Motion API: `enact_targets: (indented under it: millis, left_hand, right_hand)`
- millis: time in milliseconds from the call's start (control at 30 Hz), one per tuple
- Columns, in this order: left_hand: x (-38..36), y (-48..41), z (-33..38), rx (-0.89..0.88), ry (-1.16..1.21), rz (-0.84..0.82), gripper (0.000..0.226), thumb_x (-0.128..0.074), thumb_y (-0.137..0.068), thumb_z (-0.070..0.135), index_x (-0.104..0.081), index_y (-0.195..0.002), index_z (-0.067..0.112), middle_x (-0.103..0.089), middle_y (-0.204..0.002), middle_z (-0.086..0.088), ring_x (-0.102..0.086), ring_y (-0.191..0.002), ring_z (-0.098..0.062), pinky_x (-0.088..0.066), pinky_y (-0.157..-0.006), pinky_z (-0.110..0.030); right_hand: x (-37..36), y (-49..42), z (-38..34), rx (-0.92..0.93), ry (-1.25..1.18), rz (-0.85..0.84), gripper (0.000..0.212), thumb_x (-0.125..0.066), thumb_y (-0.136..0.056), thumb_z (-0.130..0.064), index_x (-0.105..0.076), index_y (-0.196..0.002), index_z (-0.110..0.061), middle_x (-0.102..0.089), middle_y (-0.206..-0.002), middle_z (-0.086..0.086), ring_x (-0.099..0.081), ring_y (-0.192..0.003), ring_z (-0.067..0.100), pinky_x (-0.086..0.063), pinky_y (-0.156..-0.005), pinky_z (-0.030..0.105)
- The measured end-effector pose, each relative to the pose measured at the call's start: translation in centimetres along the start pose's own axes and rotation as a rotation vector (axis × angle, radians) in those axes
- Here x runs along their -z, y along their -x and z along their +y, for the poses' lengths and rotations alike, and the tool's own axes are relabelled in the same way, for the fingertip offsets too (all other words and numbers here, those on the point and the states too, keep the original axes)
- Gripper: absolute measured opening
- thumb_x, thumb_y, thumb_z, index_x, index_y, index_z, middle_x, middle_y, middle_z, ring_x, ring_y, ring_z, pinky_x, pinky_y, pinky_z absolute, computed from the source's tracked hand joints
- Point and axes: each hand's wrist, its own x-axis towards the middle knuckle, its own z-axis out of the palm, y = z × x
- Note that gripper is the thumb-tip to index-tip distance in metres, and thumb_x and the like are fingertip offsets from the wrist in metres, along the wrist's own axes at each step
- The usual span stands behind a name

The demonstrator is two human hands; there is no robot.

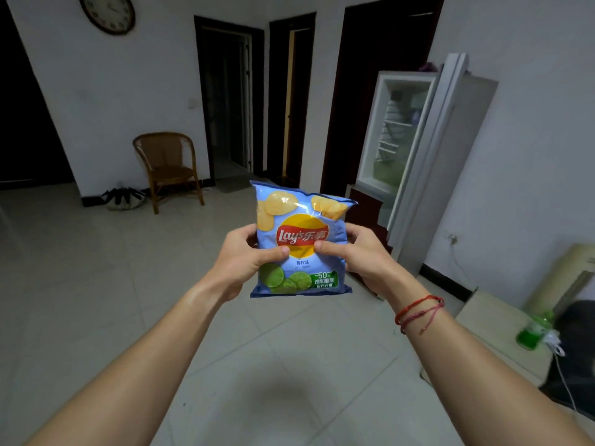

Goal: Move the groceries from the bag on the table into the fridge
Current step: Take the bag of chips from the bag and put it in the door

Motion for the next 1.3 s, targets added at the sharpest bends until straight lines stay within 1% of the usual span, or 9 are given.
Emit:
enact_targets:
  millis: [100, 200, 367, 533, 600, 733, 900, 1067, 1300]
  left_hand:
    - [2.1, -6.3, -0.5, 0.013, 0.002, -0.012, 0.040, -0.084, -0.071, -0.001, -0.070, -0.108, 0.006, -0.076, -0.101, -0.009, -0.073, -0.094, -0.026, -0.060, -0.074, -0.033]
    - [3.5, -12.2, -0.5, 0.014, 0.002, -0.037, 0.040, -0.083, -0.071, -0.002, -0.070, -0.108, 0.005, -0.076, -0.103, -0.010, -0.073, -0.095, -0.026, -0.061, -0.077, -0.035]
    - [4.6, -20.6, -1.5, 0.019, 0.013, -0.053, 0.040, -0.083, -0.071, -0.001, -0.070, -0.108, 0.006, -0.076, -0.102, -0.009, -0.074, -0.093, -0.024, -0.060, -0.074, -0.031]
    - [5.1, -29.7, -3.8, 0.031, 0.011, -0.055, 0.040, -0.084, -0.070, -0.001, -0.070, -0.107, 0.007, -0.076, -0.102, -0.009, -0.074, -0.094, -0.025, -0.060, -0.075, -0.033]
    - [4.9, -33.9, -4.6, 0.033, 0.015, -0.058, 0.041, -0.084, -0.070, -0.001, -0.070, -0.107, 0.008, -0.076, -0.102, -0.009, -0.074, -0.093, -0.024, -0.060, -0.073, -0.032]
    - [3.6, -42.9, -6.1, 0.033, 0.015, -0.063, 0.039, -0.083, -0.070, -0.002, -0.070, -0.106, 0.009, -0.076, -0.102, -0.008, -0.074, -0.092, -0.023, -0.060, -0.069, -0.028]
    - [2.0, -54.3, -7.0, 0.031, 0.018, -0.075, 0.038, -0.082, -0.072, -0.004, -0.070, -0.105, 0.009, -0.077, -0.100, -0.006, -0.074, -0.090, -0.021, -0.059, -0.068, -0.026]
    - [1.0, -63.7, -8.3, 0.043, 0.043, -0.095, 0.039, -0.081, -0.072, -0.006, -0.068, -0.106, 0.009, -0.077, -0.098, -0.004, -0.075, -0.086, -0.019, -0.059, -0.066, -0.026]
    - [0.6, -76.5, -11.7, 0.073, 0.053, -0.157, 0.041, -0.080, -0.074, -0.004, -0.067, -0.111, 0.007, -0.077, -0.101, -0.007, -0.075, -0.090, -0.023, -0.060, -0.069, -0.029]
  right_hand:
    - [-1.0, -6.2, 0.0, -0.019, -0.003, 0.002, 0.038, -0.084, -0.080, -0.014, -0.070, -0.116, -0.011, -0.078, -0.107, 0.006, -0.075, -0.097, 0.027, -0.059, -0.090, 0.051]
    - [-1.3, -11.6, -0.4, -0.019, -0.018, 0.020, 0.037, -0.083, -0.081, -0.013, -0.070, -0.115, -0.011, -0.078, -0.106, 0.006, -0.076, -0.095, 0.026, -0.061, -0.087, 0.048]
    - [-0.8, -19.8, -0.2, -0.018, -0.039, 0.032, 0.033, -0.081, -0.082, -0.011, -0.070, -0.113, -0.011, -0.078, -0.104, 0.004, -0.076, -0.093, 0.024, -0.060, -0.072, 0.034]
    - [0.3, -29.0, 1.8, -0.029, -0.051, 0.032, 0.036, -0.081, -0.082, -0.011, -0.069, -0.116, -0.009, -0.078, -0.105, 0.006, -0.076, -0.095, 0.026, -0.060, -0.078, 0.038]
    - [1.3, -33.0, 2.5, -0.028, -0.054, 0.040, 0.035, -0.081, -0.082, -0.010, -0.069, -0.115, -0.009, -0.078, -0.105, 0.006, -0.076, -0.095, 0.026, -0.060, -0.079, 0.038]
    - [3.9, -41.4, 3.5, -0.008, -0.059, 0.059, 0.032, -0.080, -0.083, -0.008, -0.070, -0.113, -0.010, -0.079, -0.103, 0.005, -0.076, -0.093, 0.024, -0.060, -0.076, 0.034]
    - [7.5, -51.8, 3.8, -0.002, -0.061, 0.083, 0.032, -0.080, -0.082, -0.007, -0.071, -0.113, -0.008, -0.078, -0.103, 0.006, -0.076, -0.093, 0.024, -0.061, -0.080, 0.036]
    - [10.2, -60.6, 4.4, -0.016, -0.062, 0.089, 0.034, -0.080, -0.083, -0.007, -0.070, -0.115, -0.009, -0.078, -0.104, 0.007, -0.076, -0.093, 0.025, -0.060, -0.076, 0.035]
    - [13.0, -72.2, 6.6, -0.037, -0.074, 0.115, 0.033, -0.079, -0.083, -0.007, -0.070, -0.115, -0.009, -0.078, -0.103, 0.007, -0.076, -0.092, 0.025, -0.059, -0.070, 0.031]
